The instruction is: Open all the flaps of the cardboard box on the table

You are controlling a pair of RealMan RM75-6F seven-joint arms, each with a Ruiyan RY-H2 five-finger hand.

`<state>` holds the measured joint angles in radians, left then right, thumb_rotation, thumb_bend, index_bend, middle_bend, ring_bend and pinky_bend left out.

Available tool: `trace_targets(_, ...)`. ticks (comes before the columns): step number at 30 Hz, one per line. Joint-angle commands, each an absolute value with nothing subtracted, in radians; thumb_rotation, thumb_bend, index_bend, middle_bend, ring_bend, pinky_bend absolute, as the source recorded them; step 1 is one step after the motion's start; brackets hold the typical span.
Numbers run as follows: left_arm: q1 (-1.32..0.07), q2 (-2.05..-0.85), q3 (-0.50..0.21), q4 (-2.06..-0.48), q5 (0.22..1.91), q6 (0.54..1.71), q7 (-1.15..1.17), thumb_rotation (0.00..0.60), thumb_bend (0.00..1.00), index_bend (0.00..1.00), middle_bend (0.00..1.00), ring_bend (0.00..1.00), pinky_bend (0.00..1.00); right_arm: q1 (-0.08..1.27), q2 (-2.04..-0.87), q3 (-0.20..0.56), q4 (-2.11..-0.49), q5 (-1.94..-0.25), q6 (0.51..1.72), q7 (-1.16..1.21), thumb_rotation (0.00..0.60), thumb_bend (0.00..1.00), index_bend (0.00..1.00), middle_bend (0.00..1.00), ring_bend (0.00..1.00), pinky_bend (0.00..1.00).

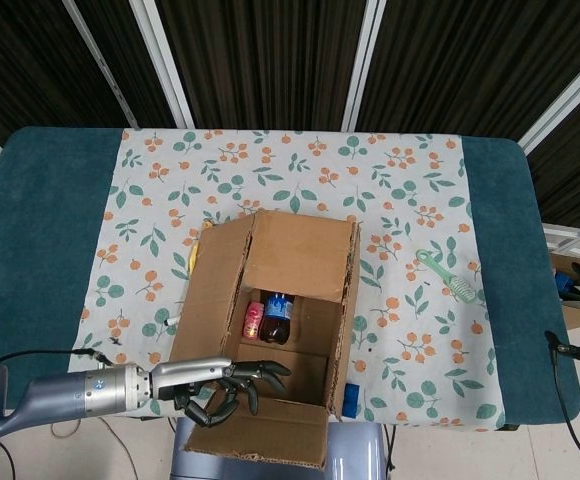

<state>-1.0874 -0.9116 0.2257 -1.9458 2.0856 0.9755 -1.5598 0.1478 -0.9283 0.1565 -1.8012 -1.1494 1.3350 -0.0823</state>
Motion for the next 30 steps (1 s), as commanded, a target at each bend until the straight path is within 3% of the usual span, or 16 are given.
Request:
trace_targets(1,-1.087,-0.929,0.246,-1.929,2.079,0.966,-1.532,0.6,0.69,0.15,0.02,0.33,0.62,0.146,-0.929,0.156,-1.8,-1.149,1.336,-0.082,0.6,0.27,0.0,0.0,0.2,0.28)
trace_targets(10,-1.098,-0.969,0.292,-1.899,2.056,0.961,-1.526,0.6,0.69,0.15,0.02,0.33,0.61,0.141,-0.927,0.154,-1.796,-1.15,1.338,-0.081,0.6,0.27,0.0,0.0,0.2,0.28)
trace_targets(17,-1.075,-0.961,0.251,-1.883,2.0,1.032,-1.422,0.6,0.69,0.15,0.02,0.33,0.6,0.14,-0.928,0.151,-1.793,-1.152,1.334,-0.084,0.6,0.27,0.0,0.0,0.2,0.28)
trace_targets(30,-0.878,-0.99,0.087,-1.837,1.741,1.104,-0.549,0.6,0.68,0.15,0.05,0.28,0.51,0.17,-0.928,0.161,-1.794,-1.151,1.296,-0.101,0.6,0.27,0.0,0.0,0.2,0.28)
